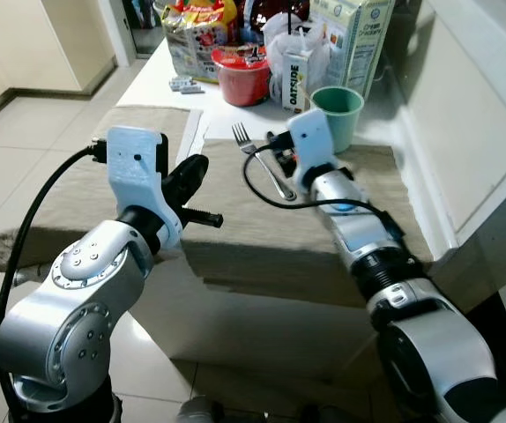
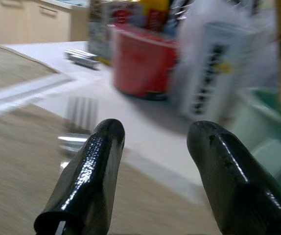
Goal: Setting the table
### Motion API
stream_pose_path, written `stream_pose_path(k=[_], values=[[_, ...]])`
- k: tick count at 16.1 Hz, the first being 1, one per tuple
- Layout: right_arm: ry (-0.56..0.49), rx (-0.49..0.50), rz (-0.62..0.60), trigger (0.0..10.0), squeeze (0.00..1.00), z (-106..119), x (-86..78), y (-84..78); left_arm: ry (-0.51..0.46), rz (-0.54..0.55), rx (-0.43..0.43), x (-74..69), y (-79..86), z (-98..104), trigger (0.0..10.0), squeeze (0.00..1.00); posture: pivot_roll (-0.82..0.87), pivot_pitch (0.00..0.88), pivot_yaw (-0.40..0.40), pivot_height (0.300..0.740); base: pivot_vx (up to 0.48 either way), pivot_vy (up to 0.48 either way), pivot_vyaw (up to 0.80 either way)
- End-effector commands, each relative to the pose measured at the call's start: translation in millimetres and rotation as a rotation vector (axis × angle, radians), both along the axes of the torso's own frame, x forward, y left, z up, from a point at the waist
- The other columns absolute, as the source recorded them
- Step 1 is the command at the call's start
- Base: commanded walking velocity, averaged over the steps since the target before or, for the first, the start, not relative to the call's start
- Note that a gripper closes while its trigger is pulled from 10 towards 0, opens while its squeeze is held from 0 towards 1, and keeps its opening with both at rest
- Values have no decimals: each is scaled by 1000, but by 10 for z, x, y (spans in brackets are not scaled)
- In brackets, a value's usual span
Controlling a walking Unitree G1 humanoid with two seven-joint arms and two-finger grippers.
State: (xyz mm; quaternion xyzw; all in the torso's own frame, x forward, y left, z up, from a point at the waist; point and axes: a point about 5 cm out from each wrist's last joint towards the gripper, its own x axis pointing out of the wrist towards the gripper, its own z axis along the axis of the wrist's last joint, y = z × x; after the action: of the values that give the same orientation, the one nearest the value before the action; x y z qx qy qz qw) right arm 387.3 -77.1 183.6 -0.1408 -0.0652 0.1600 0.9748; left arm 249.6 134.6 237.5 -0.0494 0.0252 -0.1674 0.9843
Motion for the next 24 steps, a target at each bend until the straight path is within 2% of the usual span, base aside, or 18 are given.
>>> stream_pose_path(k=[1, 4, 6, 8, 12, 16, 21, 24], values=[[-25, -34, -25, 10000, 0, 22, -24, -60, 4, -3, 3, 16, -3, -13, 10000, 0, 18, 64, 68, 740, 0, 0, 0], [41, -51, -27, 10000, 0, -154, -160, -103, 6, -11, 3, 22, -10, -16, 10000, 0, 5, 68, 75, 740, 0, 0, 0], [99, -39, -7, 10000, 0, -272, -273, -65, 6, -14, 4, 24, -5, -15, 10000, 0, 1, 70, 82, 740, 0, 0, 0], [131, -16, 13, 10000, 0, -304, -318, -13, 5, -18, 5, 28, -9, -10, 10000, 0, 1, 70, 83, 740, 0, 0, 0], [193, 56, 65, 10000, 0, -253, -371, 102, 2, -18, 8, 33, -1, 0, 10000, 0, 6, 71, 83, 740, 0, 0, 0], [237, 169, 178, 10000, 0, -155, -482, 296, 3, -14, 10, 26, 10, 7, 10000, 0, 12, 77, 81, 740, 0, 0, 0], [269, 216, 259, 10000, 0, -55, -584, 404, 3, -14, 16, 13, 21, 17, 10000, 0, 15, 86, 81, 740, 0, 0, 0], [255, 188, 246, 10000, 0, -45, -585, 396, 4, -10, 16, 10, 27, 16, 10000, 0, 18, 87, 80, 740, 0, 0, 0]])
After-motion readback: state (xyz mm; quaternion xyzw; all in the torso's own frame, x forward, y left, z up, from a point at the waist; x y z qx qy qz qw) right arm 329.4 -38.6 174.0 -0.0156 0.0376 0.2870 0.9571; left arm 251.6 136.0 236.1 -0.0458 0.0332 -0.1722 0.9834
